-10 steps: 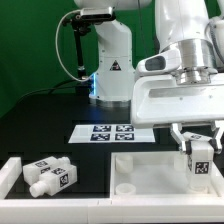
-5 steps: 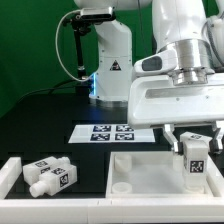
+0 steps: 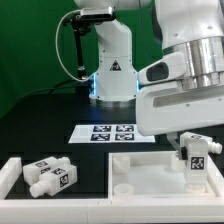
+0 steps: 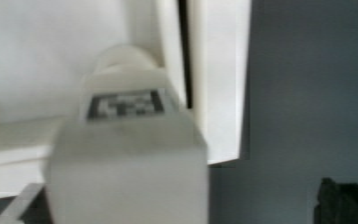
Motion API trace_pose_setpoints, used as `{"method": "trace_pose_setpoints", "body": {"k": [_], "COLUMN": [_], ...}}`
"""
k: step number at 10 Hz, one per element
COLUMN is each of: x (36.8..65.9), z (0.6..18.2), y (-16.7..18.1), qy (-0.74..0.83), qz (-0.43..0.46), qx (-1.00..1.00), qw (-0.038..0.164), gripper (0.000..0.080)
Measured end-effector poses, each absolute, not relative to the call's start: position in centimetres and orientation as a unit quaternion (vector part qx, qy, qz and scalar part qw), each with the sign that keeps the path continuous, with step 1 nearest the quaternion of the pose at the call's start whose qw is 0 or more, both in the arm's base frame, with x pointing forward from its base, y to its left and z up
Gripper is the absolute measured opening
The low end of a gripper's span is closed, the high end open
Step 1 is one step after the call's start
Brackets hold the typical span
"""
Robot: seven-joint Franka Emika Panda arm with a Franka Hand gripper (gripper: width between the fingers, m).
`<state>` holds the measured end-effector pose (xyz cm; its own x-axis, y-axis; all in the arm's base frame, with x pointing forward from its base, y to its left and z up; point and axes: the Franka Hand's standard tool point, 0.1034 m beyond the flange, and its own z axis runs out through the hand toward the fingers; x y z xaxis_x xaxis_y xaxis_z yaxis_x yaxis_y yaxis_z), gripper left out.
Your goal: Assemble one leg
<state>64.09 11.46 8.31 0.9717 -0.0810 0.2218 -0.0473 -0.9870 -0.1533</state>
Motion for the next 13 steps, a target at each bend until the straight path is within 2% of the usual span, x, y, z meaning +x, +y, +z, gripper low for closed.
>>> {"method": "trace_pose_setpoints", "body": {"k": [1,2,5,6,7,8,9,10,11,13], "x": [63.3,63.3,63.3,63.3,63.3,63.3,63.3,63.3,63.3,63.5], "z": [7.7,7.9,7.9,7.8,7.8,7.8,7.8,7.8,7.8,7.8], "y": [10.4,9.9,9.8,9.4,9.3,9.3,9.3,9.4,9.4,9.5], "qy": [0.038,0.042,0.047,0.059,0.066,0.066,0.088,0.126,0.163,0.251], "qz": [-0.06,-0.04,-0.037,-0.028,-0.029,-0.029,-0.027,-0.024,-0.021,-0.018], "qx": [-0.994,-0.995,-0.995,-0.995,-0.994,-0.994,-0.993,-0.989,-0.983,-0.964], "qw": [0.081,0.087,0.085,0.077,0.077,0.077,0.078,0.079,0.08,0.082], "gripper": [0.0649,0.0649,0.0649,0.0649,0.0649,0.0523,0.0523,0.0385,0.0283,0.0284]}}
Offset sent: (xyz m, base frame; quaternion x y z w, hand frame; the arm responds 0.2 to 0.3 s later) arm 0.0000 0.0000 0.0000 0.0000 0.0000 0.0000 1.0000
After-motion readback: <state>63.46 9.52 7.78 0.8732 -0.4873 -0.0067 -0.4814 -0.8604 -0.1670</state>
